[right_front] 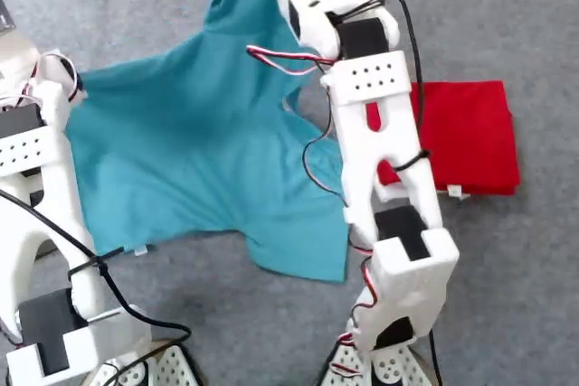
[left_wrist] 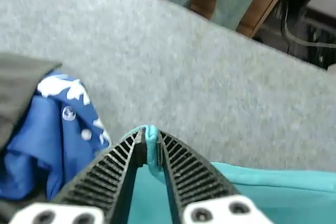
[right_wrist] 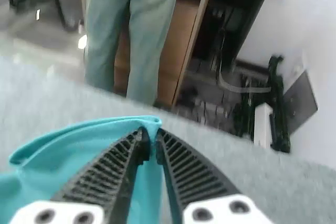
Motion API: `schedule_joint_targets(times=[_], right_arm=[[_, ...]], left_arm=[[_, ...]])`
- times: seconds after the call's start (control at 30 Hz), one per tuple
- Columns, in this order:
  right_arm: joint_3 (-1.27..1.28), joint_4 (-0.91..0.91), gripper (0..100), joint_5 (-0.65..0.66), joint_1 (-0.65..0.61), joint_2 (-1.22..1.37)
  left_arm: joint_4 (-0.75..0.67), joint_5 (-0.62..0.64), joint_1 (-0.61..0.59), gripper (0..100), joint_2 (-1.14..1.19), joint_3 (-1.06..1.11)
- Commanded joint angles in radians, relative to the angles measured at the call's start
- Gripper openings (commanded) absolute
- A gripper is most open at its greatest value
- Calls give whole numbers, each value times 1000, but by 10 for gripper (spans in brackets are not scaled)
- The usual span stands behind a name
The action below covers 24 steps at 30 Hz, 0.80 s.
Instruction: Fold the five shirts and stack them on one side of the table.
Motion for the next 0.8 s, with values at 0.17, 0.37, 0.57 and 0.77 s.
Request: schedule_joint_targets(times=[0.17,0.37,0.57,0.77], right_arm=[[-2,385,14,121,-8,-8],[7,628,14,184,0,-8],[39,776,14,196,2,-15],[243,766,14,198,23,-176]], left_arm=[[46,0,5,29,75,102],[209,-94,7,29,86,162],[347,-146,-28,29,86,165],[422,-209,-35,29,86,165]])
